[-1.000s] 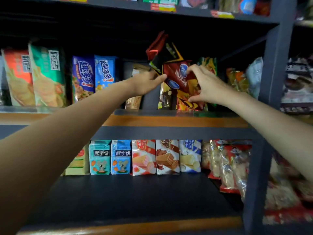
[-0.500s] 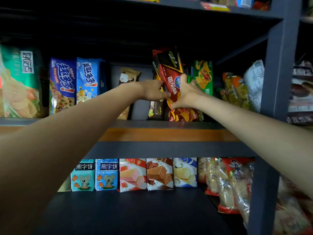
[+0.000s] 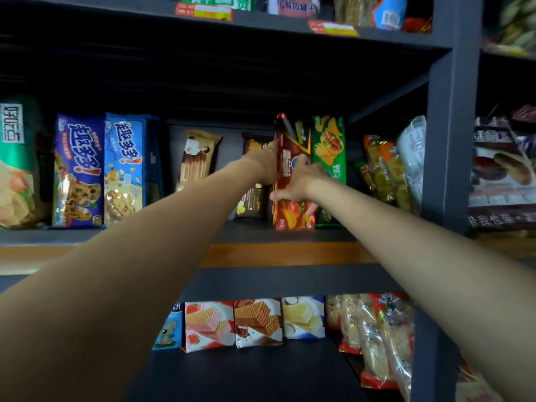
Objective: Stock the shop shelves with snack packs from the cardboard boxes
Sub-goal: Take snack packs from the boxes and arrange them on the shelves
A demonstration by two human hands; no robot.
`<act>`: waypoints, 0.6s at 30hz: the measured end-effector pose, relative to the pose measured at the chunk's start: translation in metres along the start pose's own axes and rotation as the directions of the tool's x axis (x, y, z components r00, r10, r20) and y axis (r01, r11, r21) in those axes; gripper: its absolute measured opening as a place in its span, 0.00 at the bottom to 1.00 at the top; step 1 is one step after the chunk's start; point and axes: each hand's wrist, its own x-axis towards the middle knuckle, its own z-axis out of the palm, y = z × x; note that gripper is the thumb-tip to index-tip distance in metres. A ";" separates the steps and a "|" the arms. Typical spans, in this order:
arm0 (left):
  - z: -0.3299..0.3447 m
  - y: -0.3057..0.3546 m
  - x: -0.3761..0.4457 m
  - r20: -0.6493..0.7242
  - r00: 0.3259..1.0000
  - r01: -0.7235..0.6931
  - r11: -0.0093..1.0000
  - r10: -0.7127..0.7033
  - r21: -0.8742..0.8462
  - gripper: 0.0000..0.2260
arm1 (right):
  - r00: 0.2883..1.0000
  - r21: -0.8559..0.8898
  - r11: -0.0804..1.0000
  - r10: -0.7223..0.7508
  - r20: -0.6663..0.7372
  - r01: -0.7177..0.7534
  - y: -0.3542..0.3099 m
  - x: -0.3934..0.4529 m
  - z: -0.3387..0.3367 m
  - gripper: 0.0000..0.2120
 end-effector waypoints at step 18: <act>0.007 -0.026 0.006 0.193 0.981 -0.045 0.997 0.031 0.070 0.35 | 0.935 -0.689 0.677 -0.355 0.001 0.259 0.021 0.025 0.010 0.55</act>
